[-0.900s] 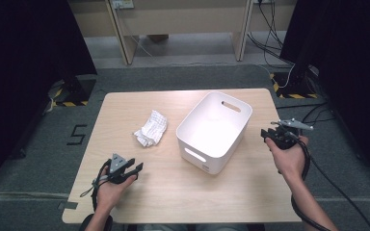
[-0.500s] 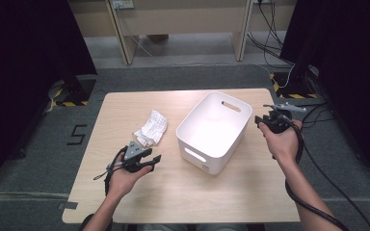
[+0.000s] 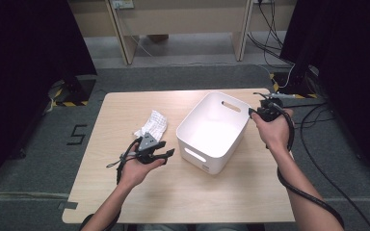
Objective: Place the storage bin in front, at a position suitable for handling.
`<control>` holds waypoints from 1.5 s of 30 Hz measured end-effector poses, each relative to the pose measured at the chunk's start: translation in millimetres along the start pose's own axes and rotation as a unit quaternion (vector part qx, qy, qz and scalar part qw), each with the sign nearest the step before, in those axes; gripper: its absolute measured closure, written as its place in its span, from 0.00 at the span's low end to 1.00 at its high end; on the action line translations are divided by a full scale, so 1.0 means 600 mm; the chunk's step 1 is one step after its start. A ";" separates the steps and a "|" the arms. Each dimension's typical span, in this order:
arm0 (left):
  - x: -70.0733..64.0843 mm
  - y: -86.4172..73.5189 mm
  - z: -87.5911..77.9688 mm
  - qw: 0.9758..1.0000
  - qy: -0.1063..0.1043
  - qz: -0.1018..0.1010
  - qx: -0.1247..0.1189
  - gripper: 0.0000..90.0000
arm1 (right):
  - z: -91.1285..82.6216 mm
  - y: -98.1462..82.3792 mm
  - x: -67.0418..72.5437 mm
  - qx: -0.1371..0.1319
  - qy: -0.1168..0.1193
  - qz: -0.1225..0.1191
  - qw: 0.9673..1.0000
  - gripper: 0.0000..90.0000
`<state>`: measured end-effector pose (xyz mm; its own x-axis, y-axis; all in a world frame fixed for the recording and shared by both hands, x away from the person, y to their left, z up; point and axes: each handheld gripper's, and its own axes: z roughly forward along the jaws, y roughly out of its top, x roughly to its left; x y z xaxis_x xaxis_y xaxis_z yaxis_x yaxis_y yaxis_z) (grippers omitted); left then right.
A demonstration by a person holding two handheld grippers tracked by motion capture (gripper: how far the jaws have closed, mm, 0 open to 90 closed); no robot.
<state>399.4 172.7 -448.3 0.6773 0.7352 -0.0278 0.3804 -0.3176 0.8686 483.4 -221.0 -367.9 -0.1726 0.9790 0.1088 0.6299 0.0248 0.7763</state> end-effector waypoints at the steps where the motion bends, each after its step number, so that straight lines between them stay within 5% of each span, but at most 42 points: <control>1: -0.002 0.002 0.002 1.000 -0.003 -0.001 -0.001 0.56 | 0.005 0.002 0.000 0.005 -0.003 -0.003 1.000 0.69; 24: -0.018 0.014 0.027 0.998 -0.027 0.051 0.021 0.58 | 0.050 0.017 0.023 0.050 -0.016 -0.040 0.998 0.84; 31: -0.026 -0.002 0.011 0.998 -0.040 0.054 0.020 0.59 | 0.067 0.025 0.045 0.048 -0.010 -0.053 0.997 0.87; 45: -0.034 -0.017 0.000 0.998 -0.029 0.058 0.023 0.59 | 0.076 0.029 0.068 0.051 -0.009 -0.071 0.996 0.88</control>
<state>381.4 160.8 -456.4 0.7530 0.6567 0.0421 0.3245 -0.4261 0.8445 522.0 -171.2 -378.2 -0.2525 0.9676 -0.0104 0.6734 0.1834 0.7162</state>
